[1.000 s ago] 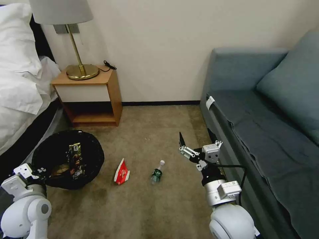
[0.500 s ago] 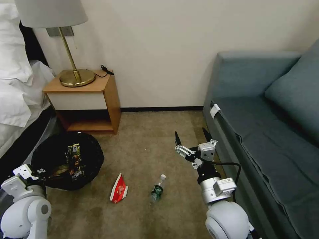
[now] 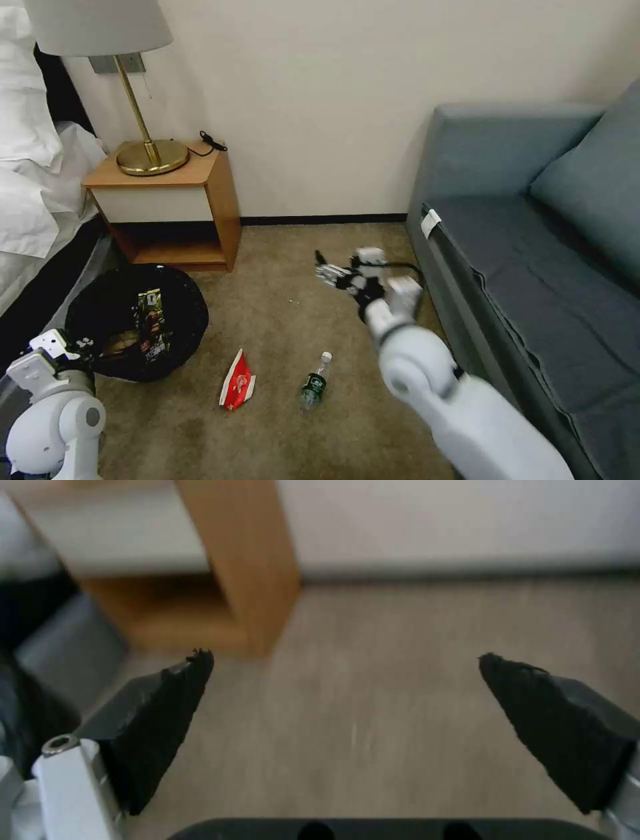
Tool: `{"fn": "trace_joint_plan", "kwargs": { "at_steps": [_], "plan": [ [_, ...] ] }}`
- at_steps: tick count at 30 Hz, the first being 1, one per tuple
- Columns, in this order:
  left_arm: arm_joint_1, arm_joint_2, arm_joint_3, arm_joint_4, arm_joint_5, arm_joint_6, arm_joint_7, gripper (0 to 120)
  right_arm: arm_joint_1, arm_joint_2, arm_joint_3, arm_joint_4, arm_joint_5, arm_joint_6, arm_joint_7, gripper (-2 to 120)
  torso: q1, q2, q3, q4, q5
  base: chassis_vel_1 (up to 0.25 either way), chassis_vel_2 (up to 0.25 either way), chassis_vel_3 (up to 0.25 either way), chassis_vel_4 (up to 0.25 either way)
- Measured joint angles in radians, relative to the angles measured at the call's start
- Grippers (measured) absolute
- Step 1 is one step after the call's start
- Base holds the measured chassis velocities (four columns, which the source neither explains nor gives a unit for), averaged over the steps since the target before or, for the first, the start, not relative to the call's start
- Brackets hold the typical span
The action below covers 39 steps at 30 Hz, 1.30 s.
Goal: Pick up the trash bin, then pick up the garbage on the floor and place it into the trash bin.
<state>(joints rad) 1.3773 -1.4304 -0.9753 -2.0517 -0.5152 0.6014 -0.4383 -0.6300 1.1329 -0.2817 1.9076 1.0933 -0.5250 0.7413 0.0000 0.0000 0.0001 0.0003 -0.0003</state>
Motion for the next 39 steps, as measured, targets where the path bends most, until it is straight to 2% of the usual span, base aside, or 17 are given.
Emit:
{"fn": "trace_joint_plan", "kwargs": {
  "at_steps": [2,3,4,6,10,18,24,29,39],
  "plan": [
    [0.000,-0.002,0.001,0.000,0.001,-0.001,0.000,2,0.023,0.004,-0.021,-0.024,0.042,-0.016,0.021,100,0.000,0.000,0.000,0.0002,0.0000,0.000,0.000,0.000,0.000],
    [0.000,-0.006,0.003,0.002,0.007,-0.004,0.001,2,0.074,0.023,-0.078,-0.099,0.132,-0.046,0.073,100,0.000,0.000,0.000,-0.0001,0.0000,0.000,0.000,0.000,0.000],
    [0.001,-0.008,0.003,0.003,0.009,-0.006,0.003,2,0.096,0.038,-0.113,-0.152,0.170,-0.058,0.094,100,0.000,0.000,0.000,0.0000,0.0001,0.000,0.000,0.000,0.000],
    [0.002,-0.009,0.003,0.004,0.010,-0.007,0.003,2,0.102,0.043,-0.124,-0.173,0.179,-0.061,0.099,100,0.000,0.000,0.000,0.0000,0.0001,0.000,0.000,0.000,0.000],
    [0.008,-0.010,0.001,0.007,0.013,-0.014,0.006,2,0.129,0.070,-0.214,-0.324,0.201,-0.068,0.107,100,0.000,0.000,0.000,-0.0001,0.0002,0.000,0.000,0.000,0.000],
    [0.014,-0.014,-0.002,0.014,0.020,-0.026,0.011,2,0.111,0.075,-0.333,-0.422,0.183,-0.081,0.098,100,0.000,0.000,0.000,-0.0003,0.0002,0.000,0.000,0.000,0.000],
    [0.014,-0.016,0.000,0.017,0.026,-0.030,0.012,2,0.096,0.118,-0.378,-0.491,0.166,-0.080,0.088,100,0.000,0.000,0.000,-0.0003,0.0002,0.000,0.000,0.000,0.000],
    [0.013,-0.016,0.001,0.018,0.032,-0.030,0.012,2,0.085,0.173,-0.406,-0.591,0.094,-0.063,0.048,100,0.000,0.000,0.000,-0.0002,0.0002,0.000,0.000,0.000,0.000],
    [0.017,-0.008,-0.002,0.016,0.033,-0.032,0.012,2,0.083,0.211,-0.462,-0.729,0.006,-0.039,-0.011,100,0.000,0.000,0.000,-0.0003,0.0003,0.000,0.000,0.000,0.000]
  ]
}}
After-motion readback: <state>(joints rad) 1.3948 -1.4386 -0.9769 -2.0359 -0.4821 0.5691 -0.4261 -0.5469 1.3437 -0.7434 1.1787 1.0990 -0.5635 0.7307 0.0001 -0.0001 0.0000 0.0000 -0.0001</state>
